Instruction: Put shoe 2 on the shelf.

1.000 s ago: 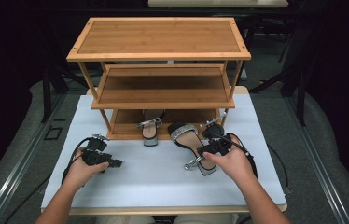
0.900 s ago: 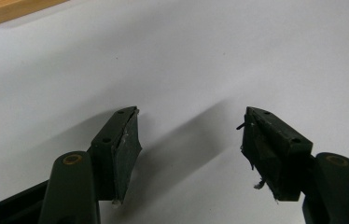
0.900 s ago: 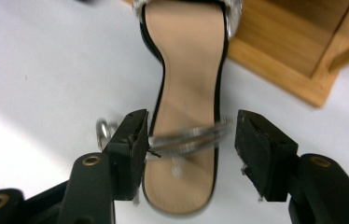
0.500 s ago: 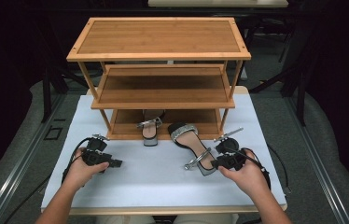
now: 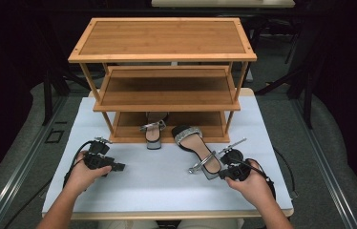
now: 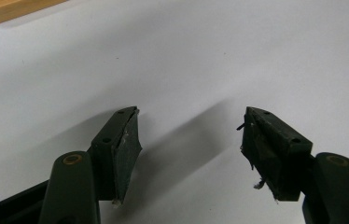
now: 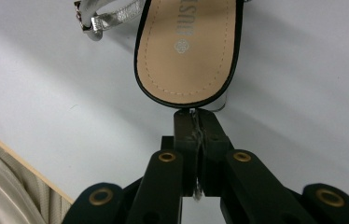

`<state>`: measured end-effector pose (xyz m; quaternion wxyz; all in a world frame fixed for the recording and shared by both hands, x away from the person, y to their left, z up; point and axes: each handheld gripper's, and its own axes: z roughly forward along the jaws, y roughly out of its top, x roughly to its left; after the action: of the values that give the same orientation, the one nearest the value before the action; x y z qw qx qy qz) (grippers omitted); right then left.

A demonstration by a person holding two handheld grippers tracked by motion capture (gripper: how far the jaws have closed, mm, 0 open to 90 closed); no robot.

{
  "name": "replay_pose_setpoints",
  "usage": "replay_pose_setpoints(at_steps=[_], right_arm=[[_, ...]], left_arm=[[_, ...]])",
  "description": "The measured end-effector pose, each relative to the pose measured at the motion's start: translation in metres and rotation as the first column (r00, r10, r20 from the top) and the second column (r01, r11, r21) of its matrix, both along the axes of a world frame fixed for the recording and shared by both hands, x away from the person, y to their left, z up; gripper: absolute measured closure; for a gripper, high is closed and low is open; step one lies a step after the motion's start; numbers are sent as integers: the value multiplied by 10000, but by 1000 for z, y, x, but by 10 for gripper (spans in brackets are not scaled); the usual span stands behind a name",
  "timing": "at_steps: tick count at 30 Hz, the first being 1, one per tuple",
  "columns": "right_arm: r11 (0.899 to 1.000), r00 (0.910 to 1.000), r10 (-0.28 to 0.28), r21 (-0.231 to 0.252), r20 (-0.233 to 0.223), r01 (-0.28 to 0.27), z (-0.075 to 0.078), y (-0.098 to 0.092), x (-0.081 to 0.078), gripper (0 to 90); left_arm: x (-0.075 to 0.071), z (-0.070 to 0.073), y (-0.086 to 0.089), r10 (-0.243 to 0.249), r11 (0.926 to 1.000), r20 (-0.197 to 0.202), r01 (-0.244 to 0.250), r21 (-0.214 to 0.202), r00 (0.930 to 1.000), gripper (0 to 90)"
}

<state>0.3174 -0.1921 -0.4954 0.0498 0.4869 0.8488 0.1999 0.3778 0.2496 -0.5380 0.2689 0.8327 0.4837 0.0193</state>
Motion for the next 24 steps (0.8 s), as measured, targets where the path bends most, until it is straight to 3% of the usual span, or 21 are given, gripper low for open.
replay_pose_setpoints(at_steps=[2, 3, 5, 6, 8, 14, 24], right_arm=[[9999, 10000, -6, -129, 79, 7, 0, 1, -1, 883], [9999, 9999, 107, 43, -24, -107, 0, 2, -1, 885], [9997, 9999, 78, -244, 123, -75, 0, 7, -3, 887], [9991, 9993, 371, 232, -87, -369, -1, 11, -3, 896], [9976, 9985, 528, 465, -143, -521, -2, 15, -3, 900], [9934, 9955, 894, 754, -314, -869, -3, 29, -2, 900], [9880, 9941, 1084, 1108, 22, -1080, 2, 47, 13, 900]], left_arm=[[0, 0, 0, -2, 10000, 2, 2, 6, 10000, 365], [0, 0, 0, 5, 10000, 2, -5, 0, 10000, 365], [0, 0, 0, 6, 10000, 13, -6, 17, 10000, 364], [0, 0, 0, 4, 10000, 20, -4, 35, 10000, 364], [0, 0, -1, 10, 10000, 32, -11, 54, 10000, 364], [0, 0, 0, -4, 10000, 11, 4, 15, 10000, 364], [0, 0, 0, 3, 10000, 7, -3, 6, 10000, 365]])
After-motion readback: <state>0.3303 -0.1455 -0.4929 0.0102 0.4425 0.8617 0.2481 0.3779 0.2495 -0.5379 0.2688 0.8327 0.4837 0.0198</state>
